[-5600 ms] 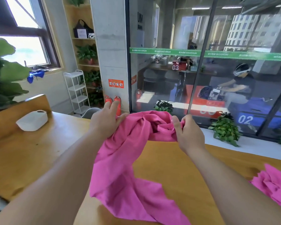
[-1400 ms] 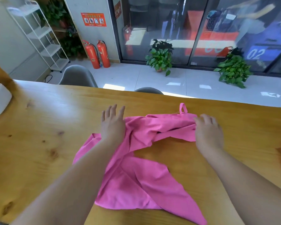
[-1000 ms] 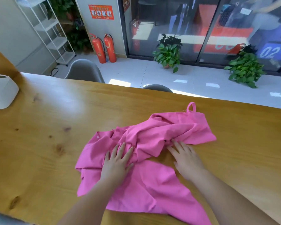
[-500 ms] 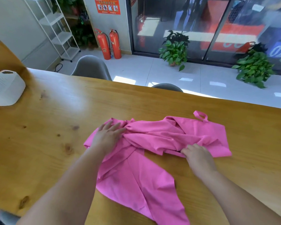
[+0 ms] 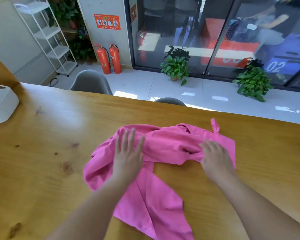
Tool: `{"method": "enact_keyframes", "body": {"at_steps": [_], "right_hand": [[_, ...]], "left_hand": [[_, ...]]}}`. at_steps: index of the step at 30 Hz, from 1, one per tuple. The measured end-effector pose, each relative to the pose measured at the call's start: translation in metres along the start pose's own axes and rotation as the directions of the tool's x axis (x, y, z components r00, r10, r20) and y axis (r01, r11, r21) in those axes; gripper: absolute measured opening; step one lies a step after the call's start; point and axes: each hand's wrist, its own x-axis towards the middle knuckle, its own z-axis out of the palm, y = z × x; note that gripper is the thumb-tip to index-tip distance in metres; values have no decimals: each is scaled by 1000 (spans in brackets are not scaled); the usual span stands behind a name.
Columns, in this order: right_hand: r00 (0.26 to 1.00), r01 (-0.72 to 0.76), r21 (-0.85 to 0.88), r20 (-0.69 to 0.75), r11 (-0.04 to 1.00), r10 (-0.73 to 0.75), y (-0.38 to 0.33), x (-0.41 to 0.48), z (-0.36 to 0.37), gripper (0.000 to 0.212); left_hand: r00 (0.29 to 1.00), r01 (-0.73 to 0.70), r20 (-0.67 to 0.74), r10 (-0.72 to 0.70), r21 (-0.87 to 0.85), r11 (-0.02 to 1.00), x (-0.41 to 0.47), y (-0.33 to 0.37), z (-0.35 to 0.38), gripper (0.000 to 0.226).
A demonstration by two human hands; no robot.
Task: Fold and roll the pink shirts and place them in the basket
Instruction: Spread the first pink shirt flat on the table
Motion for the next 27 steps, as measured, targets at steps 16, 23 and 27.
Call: {"method": "enact_keyframes", "body": {"at_steps": [16,23,27], "right_hand": [[957,164,-19,244,986,-155,-45,-45,36,83],[975,127,83,172,988,-140,-45,-60,47,64],[976,132,73,166,989,-143,-33,-70,58,58]], "left_hand": [[880,-287,435,192,163,944,-58,-129,28,73],[893,-331,319,317,-12,944,-54,-25,19,95],[877,-262,403,262,-55,964,-51,24,42,87]]}}
